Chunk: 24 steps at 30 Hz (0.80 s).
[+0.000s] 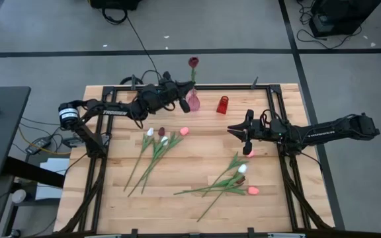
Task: Sort flowers into vase by color
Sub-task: Put the top right dark red flower into the violet vase
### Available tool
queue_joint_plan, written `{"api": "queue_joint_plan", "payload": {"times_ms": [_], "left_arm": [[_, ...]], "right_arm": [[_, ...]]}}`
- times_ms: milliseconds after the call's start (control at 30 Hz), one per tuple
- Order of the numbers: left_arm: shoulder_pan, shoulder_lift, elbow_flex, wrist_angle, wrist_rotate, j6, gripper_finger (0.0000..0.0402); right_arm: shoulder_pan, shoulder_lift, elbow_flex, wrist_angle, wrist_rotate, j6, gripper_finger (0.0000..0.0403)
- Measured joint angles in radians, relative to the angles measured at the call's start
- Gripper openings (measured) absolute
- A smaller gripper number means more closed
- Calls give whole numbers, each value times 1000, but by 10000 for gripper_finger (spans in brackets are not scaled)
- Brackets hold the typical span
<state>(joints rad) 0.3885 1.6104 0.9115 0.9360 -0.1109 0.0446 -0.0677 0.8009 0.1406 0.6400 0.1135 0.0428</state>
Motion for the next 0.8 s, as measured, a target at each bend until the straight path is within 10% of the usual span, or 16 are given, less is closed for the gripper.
{"api": "queue_joint_plan", "payload": {"times_ms": [800], "left_arm": [[111,101,77,46,61,-34,10]], "right_arm": [[0,0,0,18,-2,-1,75]]}}
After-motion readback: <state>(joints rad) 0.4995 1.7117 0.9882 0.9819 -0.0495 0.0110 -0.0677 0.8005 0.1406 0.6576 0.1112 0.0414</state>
